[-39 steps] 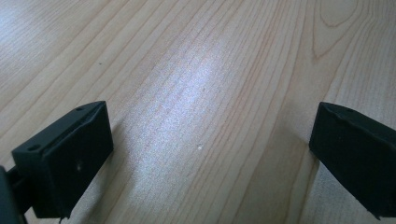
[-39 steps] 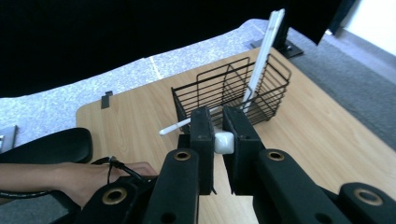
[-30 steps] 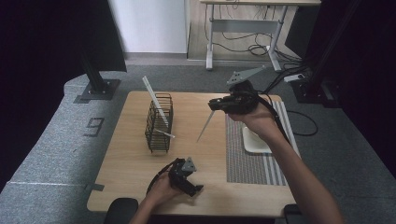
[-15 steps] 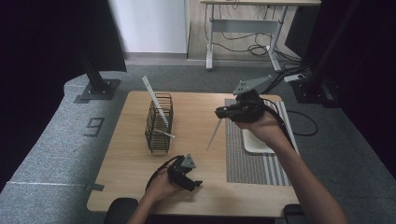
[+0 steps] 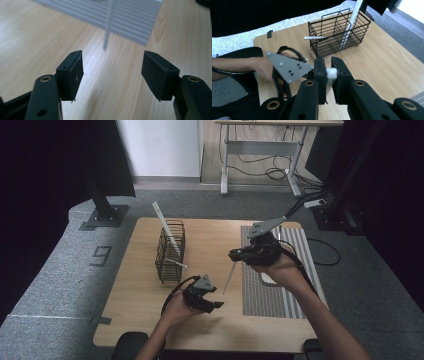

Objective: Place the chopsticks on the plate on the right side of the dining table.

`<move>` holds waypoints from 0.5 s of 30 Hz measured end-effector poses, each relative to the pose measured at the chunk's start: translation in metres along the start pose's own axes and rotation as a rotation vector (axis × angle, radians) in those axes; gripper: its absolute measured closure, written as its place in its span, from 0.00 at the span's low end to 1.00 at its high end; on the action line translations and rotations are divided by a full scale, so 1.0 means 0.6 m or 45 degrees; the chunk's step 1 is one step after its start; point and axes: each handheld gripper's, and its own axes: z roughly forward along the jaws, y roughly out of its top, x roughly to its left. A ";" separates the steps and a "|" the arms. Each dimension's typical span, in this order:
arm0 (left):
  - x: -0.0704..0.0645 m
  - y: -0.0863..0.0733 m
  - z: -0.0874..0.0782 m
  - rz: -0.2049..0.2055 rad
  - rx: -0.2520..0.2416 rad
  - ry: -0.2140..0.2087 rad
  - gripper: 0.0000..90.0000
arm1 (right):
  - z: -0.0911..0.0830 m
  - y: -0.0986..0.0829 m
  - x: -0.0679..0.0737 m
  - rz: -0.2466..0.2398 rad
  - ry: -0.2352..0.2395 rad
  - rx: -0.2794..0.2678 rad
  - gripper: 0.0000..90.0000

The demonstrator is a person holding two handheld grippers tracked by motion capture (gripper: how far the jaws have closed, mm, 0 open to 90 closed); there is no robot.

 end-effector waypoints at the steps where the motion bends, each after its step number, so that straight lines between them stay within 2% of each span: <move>1: 0.000 0.000 0.000 0.000 0.000 0.000 0.38 | 0.002 -0.001 0.002 -0.002 0.004 0.002 0.91; 2: 0.002 0.007 -0.002 0.008 -0.025 -0.011 0.41 | 0.003 -0.002 0.004 -0.002 0.009 0.002 0.91; 6: 0.002 0.019 -0.001 0.024 -0.056 -0.036 0.45 | 0.010 -0.004 0.011 -0.015 0.020 0.013 0.91; 7: 0.002 0.019 -0.001 0.024 -0.056 -0.036 0.47 | 0.011 -0.004 0.012 -0.018 0.024 0.013 0.91; 11: -0.002 0.031 0.006 0.083 -0.034 -0.037 0.51 | 0.016 -0.004 0.017 -0.019 0.042 0.014 0.91; 15: -0.006 0.036 0.009 0.113 -0.037 -0.040 0.64 | 0.018 -0.004 0.019 -0.019 0.054 0.013 0.91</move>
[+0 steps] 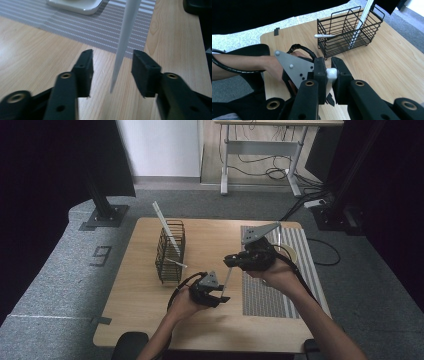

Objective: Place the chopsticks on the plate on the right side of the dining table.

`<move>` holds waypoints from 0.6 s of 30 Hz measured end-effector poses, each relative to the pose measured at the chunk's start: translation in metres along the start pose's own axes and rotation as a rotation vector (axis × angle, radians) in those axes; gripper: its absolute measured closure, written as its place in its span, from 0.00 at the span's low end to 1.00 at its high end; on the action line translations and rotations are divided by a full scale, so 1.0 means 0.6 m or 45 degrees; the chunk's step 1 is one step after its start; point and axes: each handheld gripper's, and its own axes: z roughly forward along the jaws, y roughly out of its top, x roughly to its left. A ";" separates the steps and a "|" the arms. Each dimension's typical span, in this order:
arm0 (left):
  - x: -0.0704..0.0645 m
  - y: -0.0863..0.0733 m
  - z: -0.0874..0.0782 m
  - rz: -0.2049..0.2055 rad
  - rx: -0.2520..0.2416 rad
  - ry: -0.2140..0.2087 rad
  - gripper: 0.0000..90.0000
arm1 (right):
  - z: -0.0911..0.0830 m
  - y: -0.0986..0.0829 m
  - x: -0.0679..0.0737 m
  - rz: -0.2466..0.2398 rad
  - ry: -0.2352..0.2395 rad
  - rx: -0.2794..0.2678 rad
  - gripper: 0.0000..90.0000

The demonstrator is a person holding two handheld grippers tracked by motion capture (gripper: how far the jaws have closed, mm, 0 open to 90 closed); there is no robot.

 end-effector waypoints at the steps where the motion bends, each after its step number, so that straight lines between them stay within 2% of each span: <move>1: -0.002 0.003 0.000 0.009 -0.013 0.004 0.67 | 0.001 0.000 0.001 0.000 0.003 0.002 0.91; 5: -0.006 0.009 0.000 0.030 -0.031 0.014 0.76 | 0.002 -0.001 0.000 0.008 0.003 0.004 0.91; 10: -0.009 0.010 0.000 0.048 -0.034 0.010 0.84 | 0.001 -0.001 -0.001 0.011 0.001 0.001 0.91; 13: -0.010 0.009 0.001 0.074 -0.023 0.010 0.93 | 0.001 -0.002 -0.003 0.017 0.000 0.001 0.91; 18: -0.009 0.007 0.002 0.070 -0.023 -0.006 0.95 | 0.002 -0.004 -0.004 0.024 0.005 0.003 0.91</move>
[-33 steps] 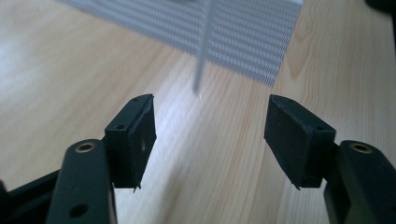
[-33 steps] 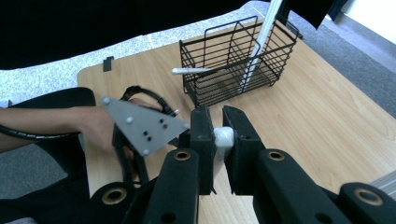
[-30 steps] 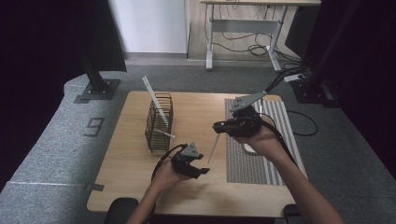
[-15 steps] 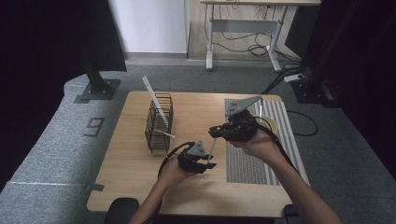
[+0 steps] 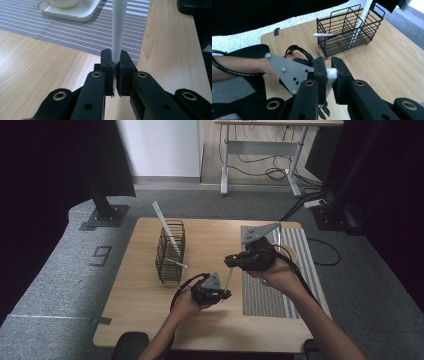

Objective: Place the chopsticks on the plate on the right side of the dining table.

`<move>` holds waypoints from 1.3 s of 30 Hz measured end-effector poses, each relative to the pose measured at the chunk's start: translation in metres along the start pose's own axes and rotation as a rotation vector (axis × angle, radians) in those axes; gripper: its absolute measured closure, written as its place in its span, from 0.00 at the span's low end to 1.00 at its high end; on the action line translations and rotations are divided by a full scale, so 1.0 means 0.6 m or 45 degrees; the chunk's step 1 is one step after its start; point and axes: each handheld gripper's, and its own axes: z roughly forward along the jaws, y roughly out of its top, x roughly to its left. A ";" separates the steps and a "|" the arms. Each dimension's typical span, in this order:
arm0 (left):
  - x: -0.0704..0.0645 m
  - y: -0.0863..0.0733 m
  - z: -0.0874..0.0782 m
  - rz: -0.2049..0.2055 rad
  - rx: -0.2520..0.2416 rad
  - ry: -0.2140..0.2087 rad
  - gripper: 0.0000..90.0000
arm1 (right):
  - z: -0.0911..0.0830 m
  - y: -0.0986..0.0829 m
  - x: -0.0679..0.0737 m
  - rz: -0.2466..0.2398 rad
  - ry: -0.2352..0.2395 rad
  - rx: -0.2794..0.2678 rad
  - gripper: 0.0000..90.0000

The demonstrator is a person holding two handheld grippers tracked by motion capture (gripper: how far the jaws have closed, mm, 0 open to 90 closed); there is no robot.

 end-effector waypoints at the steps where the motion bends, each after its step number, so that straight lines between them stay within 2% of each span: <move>1: 0.001 -0.001 0.000 -0.007 -0.005 -0.006 0.95 | 0.000 0.000 0.000 0.000 0.000 0.000 0.91; 4: 0.004 -0.004 -0.002 -0.029 -0.015 -0.017 0.95 | -0.001 -0.001 0.000 -0.006 -0.010 0.000 0.90; 7: 0.004 -0.004 -0.003 -0.043 0.026 -0.019 0.96 | -0.001 -0.002 -0.001 -0.016 -0.064 0.010 0.80; 8: 0.004 -0.004 -0.003 -0.043 0.026 -0.019 0.96 | -0.001 -0.002 -0.001 -0.016 -0.064 0.010 0.80; 9: 0.003 -0.004 -0.002 -0.043 0.039 -0.022 0.96 | 0.001 -0.003 -0.002 -0.020 -0.102 0.018 0.71; 13: 0.001 -0.004 -0.002 -0.048 0.058 -0.027 0.96 | 0.006 -0.006 -0.003 -0.033 -0.177 0.041 0.58; 14: 0.001 -0.004 -0.002 -0.048 0.058 -0.027 0.96 | 0.006 -0.006 -0.003 -0.033 -0.177 0.041 0.58; 15: 0.000 -0.004 -0.002 -0.049 0.062 -0.028 0.96 | 0.007 -0.008 -0.003 -0.041 -0.225 0.046 0.54; 16: 0.000 -0.004 -0.002 -0.049 0.064 -0.024 0.96 | 0.007 -0.008 -0.003 -0.041 -0.225 0.046 0.54; 17: 0.001 -0.006 -0.004 -0.053 0.061 -0.029 0.96 | 0.007 -0.011 -0.003 -0.055 -0.269 0.049 0.50; 18: 0.001 -0.007 -0.005 -0.058 0.058 -0.033 0.96 | 0.007 -0.011 -0.003 -0.055 -0.269 0.049 0.50; 19: 0.002 -0.009 -0.006 -0.063 0.055 -0.030 0.96 | 0.007 -0.014 -0.004 -0.063 -0.308 0.052 0.48; 20: 0.003 -0.010 -0.008 -0.064 0.053 -0.030 0.96 | 0.007 -0.014 -0.004 -0.063 -0.308 0.052 0.48; 21: 0.003 -0.014 -0.012 -0.065 0.041 -0.030 0.96 | 0.005 -0.018 -0.008 -0.060 -0.340 0.058 0.45; 24: 0.004 -0.017 -0.016 -0.065 0.036 -0.031 0.96 | 0.001 -0.027 -0.016 -0.028 -0.352 0.051 0.44; 26: 0.006 -0.020 -0.021 -0.081 0.024 -0.045 0.96 | -0.001 -0.033 -0.020 -0.019 -0.365 0.050 0.43; 29: 0.008 -0.023 -0.029 -0.102 -0.001 -0.063 0.96 | -0.007 -0.052 -0.035 0.028 -0.383 0.048 0.42; 39: 0.011 -0.028 -0.044 -0.086 -0.048 -0.066 0.96 | -0.016 -0.104 -0.058 0.098 -0.402 0.033 0.42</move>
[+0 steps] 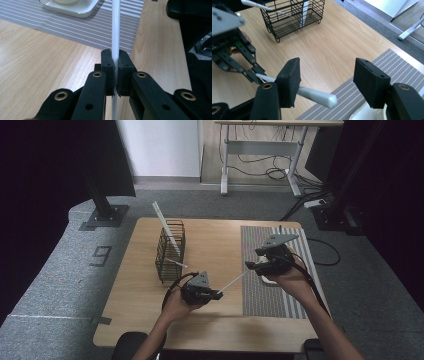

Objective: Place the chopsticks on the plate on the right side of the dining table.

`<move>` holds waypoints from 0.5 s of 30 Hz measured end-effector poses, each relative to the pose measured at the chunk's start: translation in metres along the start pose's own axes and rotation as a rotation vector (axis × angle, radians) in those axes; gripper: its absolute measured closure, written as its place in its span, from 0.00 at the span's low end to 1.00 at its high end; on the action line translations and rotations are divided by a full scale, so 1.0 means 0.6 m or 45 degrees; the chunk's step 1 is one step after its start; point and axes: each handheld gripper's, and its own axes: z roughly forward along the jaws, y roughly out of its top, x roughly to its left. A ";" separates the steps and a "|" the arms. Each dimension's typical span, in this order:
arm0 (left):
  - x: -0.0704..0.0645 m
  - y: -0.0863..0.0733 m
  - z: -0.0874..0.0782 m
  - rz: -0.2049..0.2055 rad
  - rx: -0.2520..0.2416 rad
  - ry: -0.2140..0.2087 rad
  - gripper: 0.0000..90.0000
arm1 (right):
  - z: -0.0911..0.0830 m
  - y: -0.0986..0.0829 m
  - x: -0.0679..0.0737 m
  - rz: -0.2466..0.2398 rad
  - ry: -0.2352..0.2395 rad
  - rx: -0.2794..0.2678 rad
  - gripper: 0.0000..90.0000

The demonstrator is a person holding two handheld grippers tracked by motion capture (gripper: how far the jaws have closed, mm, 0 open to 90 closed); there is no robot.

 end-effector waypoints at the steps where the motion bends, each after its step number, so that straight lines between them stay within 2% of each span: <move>1: 0.000 0.000 0.000 0.000 0.000 0.000 0.96 | 0.000 -0.005 -0.002 0.004 -0.002 -0.002 0.42; 15: 0.000 -0.006 -0.005 0.029 -0.038 -0.026 0.95 | 0.009 -0.071 -0.018 0.071 -0.008 -0.001 0.42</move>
